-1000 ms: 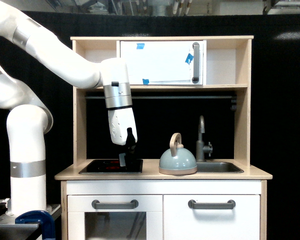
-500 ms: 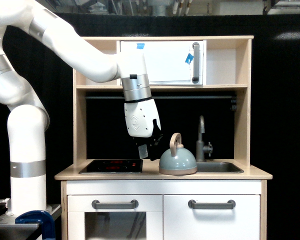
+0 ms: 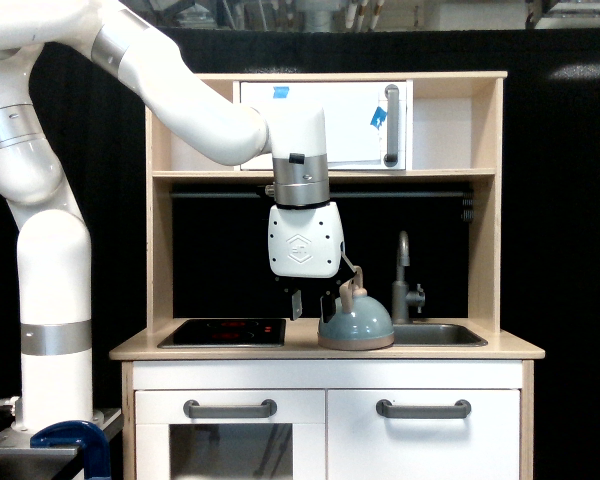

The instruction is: Place the teapot on the stove

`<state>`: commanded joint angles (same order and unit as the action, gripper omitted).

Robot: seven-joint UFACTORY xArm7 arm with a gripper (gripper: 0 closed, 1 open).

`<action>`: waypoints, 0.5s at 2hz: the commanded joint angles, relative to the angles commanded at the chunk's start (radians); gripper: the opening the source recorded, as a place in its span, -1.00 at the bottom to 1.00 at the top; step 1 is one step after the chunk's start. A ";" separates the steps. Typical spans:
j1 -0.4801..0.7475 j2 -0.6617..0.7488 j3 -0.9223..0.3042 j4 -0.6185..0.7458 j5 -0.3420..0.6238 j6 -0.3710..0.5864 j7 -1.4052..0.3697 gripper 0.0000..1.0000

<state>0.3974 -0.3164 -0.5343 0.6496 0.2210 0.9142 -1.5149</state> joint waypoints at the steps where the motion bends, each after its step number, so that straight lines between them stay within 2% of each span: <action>1: 0.051 0.075 -0.108 0.041 0.216 0.040 -0.186 1.00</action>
<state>0.4488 -0.2418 -0.6425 0.6906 0.4375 0.9540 -1.7005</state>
